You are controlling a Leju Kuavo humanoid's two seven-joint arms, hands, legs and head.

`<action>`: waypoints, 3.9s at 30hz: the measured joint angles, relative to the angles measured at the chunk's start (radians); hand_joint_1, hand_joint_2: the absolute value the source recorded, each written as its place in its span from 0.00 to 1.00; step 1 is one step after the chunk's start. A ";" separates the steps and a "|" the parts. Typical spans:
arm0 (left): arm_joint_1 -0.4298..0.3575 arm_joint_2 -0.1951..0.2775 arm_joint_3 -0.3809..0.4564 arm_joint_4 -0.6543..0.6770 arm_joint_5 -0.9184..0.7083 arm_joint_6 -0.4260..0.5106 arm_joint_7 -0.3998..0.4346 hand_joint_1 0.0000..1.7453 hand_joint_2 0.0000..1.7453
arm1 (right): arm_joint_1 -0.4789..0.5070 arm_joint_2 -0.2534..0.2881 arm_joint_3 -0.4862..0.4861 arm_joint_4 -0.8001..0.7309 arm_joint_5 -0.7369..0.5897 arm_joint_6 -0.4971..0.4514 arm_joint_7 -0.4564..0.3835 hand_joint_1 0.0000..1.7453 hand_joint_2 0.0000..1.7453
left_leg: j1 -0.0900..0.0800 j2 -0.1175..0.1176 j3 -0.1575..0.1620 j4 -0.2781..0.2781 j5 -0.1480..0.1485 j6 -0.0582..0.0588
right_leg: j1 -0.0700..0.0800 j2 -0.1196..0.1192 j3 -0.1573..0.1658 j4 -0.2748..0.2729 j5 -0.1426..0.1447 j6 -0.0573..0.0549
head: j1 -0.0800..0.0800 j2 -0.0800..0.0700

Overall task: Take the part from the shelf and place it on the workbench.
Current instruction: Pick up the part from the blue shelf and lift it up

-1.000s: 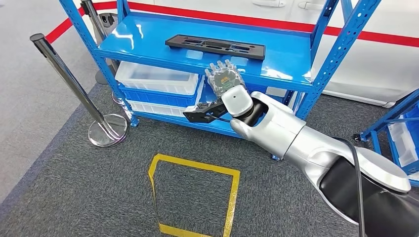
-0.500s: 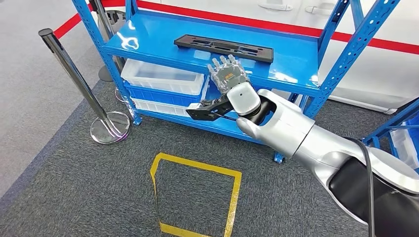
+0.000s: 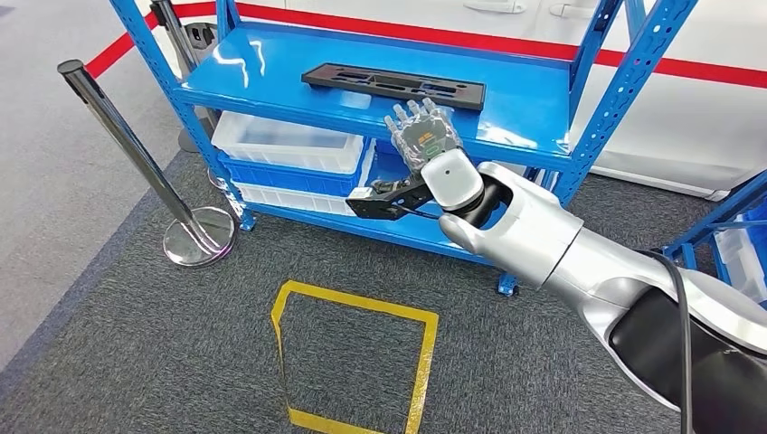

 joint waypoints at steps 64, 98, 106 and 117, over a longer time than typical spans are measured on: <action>0.000 0.028 -0.001 0.001 -0.022 0.108 -0.055 0.00 0.00 | 0.039 -0.028 0.054 -0.039 -0.498 -0.138 -0.015 0.00 0.00 | -0.008 -0.002 0.057 -0.132 0.042 -0.001 | -0.001 -0.003 0.001 -0.006 0.001 0.009 | 0.001 0.000; -0.001 0.033 -0.006 0.002 -0.031 0.128 -0.059 0.00 0.00 | 0.019 -0.019 0.062 -0.033 -0.483 -0.152 -0.027 0.00 0.00 | -0.006 -0.002 0.041 -0.148 0.069 0.018 | -0.001 -0.003 0.025 -0.002 -0.034 0.027 | 0.000 0.000; 0.000 0.034 -0.007 0.002 -0.033 0.133 -0.058 0.00 0.00 | 0.023 -0.022 0.061 -0.031 -0.482 -0.152 -0.027 0.00 0.00 | -0.001 -0.002 0.064 -0.149 0.050 0.032 | -0.008 -0.005 -0.100 0.190 -0.063 0.041 | 0.006 0.000; -0.001 0.037 -0.009 0.002 -0.039 0.128 -0.053 0.00 0.00 | 0.017 -0.026 0.061 -0.031 -0.467 -0.150 -0.021 0.00 0.00 | -0.001 -0.001 -0.028 0.058 -0.063 -0.017 | -0.008 -0.003 0.000 -0.012 0.005 -0.001 | -0.003 0.000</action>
